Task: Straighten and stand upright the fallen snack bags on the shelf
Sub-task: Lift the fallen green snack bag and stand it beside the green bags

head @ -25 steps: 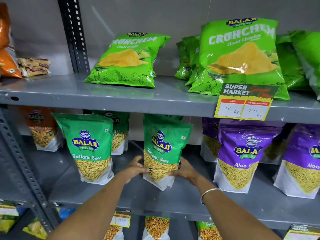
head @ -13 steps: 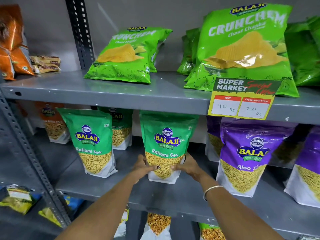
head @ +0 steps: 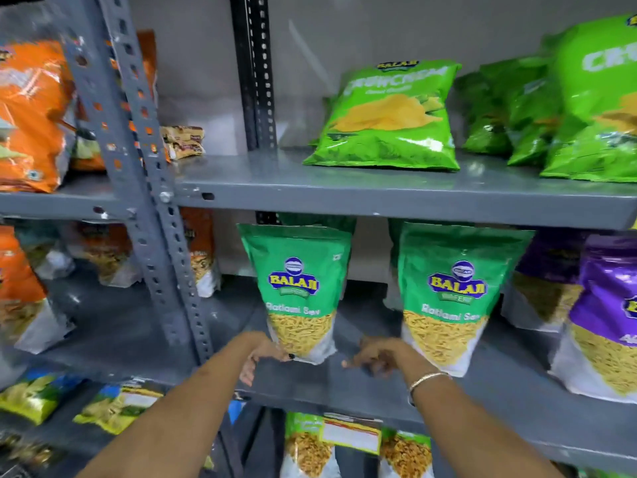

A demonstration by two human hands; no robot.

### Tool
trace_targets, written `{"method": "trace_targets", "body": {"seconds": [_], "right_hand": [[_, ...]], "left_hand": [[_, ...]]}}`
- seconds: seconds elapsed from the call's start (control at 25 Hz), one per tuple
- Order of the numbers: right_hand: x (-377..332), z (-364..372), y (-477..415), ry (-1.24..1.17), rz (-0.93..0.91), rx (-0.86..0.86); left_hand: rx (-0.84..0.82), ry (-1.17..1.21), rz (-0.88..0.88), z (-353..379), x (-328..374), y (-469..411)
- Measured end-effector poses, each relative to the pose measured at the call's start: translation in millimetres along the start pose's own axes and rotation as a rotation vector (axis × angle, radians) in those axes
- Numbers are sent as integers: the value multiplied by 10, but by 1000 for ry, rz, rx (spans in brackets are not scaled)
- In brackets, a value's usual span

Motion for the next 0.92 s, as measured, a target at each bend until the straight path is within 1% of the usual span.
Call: {"method": "trace_targets", "body": {"seconds": [0.04, 0.08, 0.12, 0.2, 0.24, 0.36, 0.52, 0.6, 0.76, 0.92], "right_hand": [[-203, 114, -40, -77, -140, 98], [-358, 160, -71, -224, -264, 195], [-462, 198, -73, -391, -375, 246], [-532, 257, -139, -595, -510, 251], [-507, 290, -196, -622, -531, 250], [-349, 321, -237, -616, -521, 279], [-236, 415, -45, -545, -476, 334], [-191, 475, 55, -538, -426, 325], [-96, 589, 143, -558, -399, 292], [-77, 650, 212, -544, -396, 299]], "left_hand": [[73, 83, 93, -134, -54, -135], [161, 183, 205, -260, -49, -261], [230, 254, 302, -348, -21, -316], [288, 312, 442, -429, 58, -408], [280, 339, 480, -405, 78, -453], [302, 378, 533, -303, 70, -346], [295, 331, 605, -208, 33, -32], [299, 275, 622, -157, -8, 123], [349, 199, 554, -98, -169, 240], [349, 145, 555, -74, -209, 258]]}}
Point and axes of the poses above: each hand's wrist, its own y-axis away from the middle knuckle, its own z-axis out of the palm, x = y × z, the point moved 7 cm from there along -y, towards the middle knuckle, and after that the axes turned 13 degrees about -y, right-handed, at the moved point
